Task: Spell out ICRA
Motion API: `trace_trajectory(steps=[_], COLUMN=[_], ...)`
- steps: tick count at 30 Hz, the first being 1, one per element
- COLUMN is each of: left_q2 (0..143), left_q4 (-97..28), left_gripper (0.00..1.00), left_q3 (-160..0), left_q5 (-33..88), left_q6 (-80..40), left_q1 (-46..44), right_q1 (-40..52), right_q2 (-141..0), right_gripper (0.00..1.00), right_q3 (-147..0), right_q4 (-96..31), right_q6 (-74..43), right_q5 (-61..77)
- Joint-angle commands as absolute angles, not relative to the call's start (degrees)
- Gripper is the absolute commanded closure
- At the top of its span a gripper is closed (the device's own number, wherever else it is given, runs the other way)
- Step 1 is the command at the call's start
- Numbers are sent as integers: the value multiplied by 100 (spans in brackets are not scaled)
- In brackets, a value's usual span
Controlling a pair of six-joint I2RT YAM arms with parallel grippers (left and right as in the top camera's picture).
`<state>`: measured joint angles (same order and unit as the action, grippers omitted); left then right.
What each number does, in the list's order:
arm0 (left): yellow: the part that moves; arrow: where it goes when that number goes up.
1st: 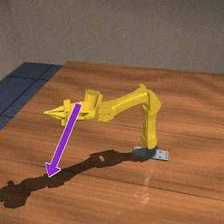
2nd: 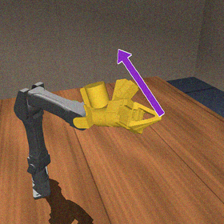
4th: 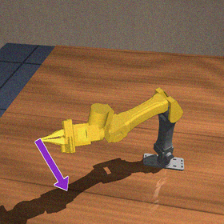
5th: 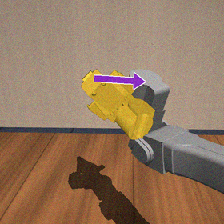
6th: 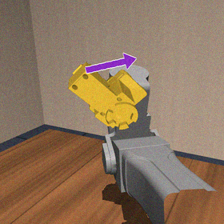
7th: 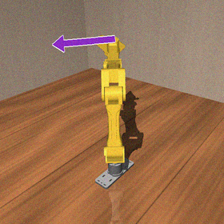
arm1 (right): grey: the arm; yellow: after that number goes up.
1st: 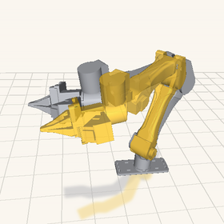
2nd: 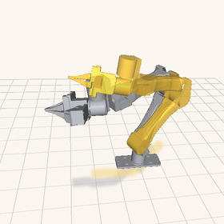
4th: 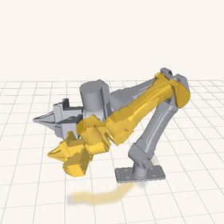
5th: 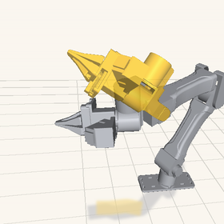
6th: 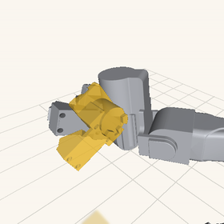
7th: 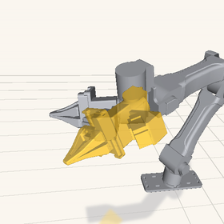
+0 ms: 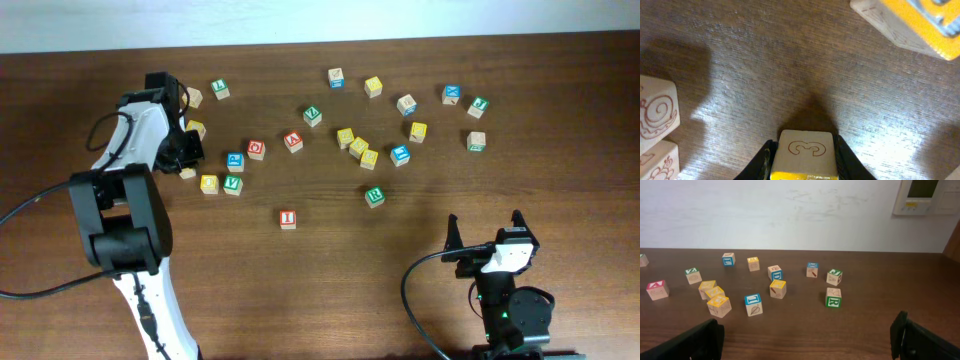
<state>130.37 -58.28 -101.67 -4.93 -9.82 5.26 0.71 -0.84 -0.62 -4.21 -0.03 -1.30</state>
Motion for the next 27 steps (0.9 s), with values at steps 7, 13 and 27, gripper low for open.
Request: trace_trajectory(steps=[7, 13, 27], left_q2=[13144, 13141, 13148], left_q4=[-7922, -9113, -8274], left_gripper=[76, 78, 78], left_q3=[-12726, -13216, -11179], left_q5=[768, 1570, 954], left_q6=[-950, -908, -2043], left_q1=[539, -115, -2899], right_q1=[30, 30, 30], right_q2=[-47, -47, -47], right_gripper=[2, 2, 2], right_q3=[-32, -32, -32], right_q4=[-456, -454, -456], right_q6=[-21, -23, -21], right_q5=[-198, -198, -198])
